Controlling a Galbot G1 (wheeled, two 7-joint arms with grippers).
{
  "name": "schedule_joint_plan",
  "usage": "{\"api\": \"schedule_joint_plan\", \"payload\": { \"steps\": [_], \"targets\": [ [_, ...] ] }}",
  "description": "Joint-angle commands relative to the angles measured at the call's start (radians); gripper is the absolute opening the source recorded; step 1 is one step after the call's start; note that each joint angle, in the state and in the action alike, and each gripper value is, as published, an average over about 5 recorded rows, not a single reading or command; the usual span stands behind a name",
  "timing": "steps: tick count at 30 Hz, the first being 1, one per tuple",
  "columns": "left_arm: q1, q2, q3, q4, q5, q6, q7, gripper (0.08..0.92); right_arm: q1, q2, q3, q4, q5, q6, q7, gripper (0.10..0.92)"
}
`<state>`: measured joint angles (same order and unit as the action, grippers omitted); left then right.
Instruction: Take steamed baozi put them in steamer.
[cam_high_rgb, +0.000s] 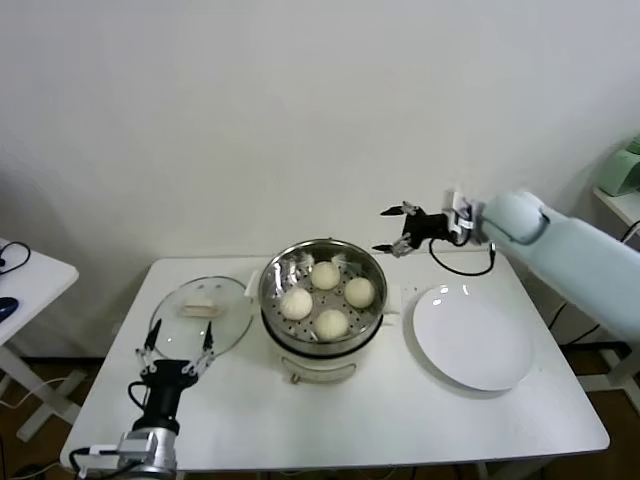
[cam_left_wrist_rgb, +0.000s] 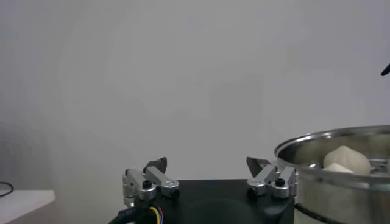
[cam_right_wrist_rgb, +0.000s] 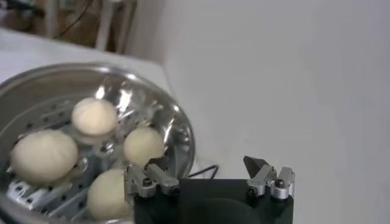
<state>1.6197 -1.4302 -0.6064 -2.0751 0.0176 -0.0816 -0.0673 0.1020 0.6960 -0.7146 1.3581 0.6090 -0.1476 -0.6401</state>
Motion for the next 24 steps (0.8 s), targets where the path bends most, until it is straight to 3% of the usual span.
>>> {"api": "schedule_joint_plan", "payload": {
  "steps": [1, 11, 17, 24],
  "targets": [
    [0.014, 0.000, -0.002, -0.006, -0.001, -0.016, 0.009, 0.823, -0.849, -0.051, 0.881, 0.248, -0.152, 0.061, 0.259, 0.823],
    [0.041, -0.011, 0.011, -0.031, 0.013, -0.013, 0.023, 0.823, -1.327, 0.297, 1.304, 0.396, -0.268, 0.145, 0.361, 0.823],
    [0.052, -0.013, 0.007, -0.052, 0.029, 0.008, 0.059, 0.823, -1.492, 0.511, 1.389, 0.492, -0.290, 0.160, 0.412, 0.823],
    [0.033, -0.005, 0.000, -0.033, -0.025, 0.038, 0.039, 0.823, -1.614, 0.663, 1.405, 0.528, -0.349, 0.223, 0.393, 0.823]
  ]
}}
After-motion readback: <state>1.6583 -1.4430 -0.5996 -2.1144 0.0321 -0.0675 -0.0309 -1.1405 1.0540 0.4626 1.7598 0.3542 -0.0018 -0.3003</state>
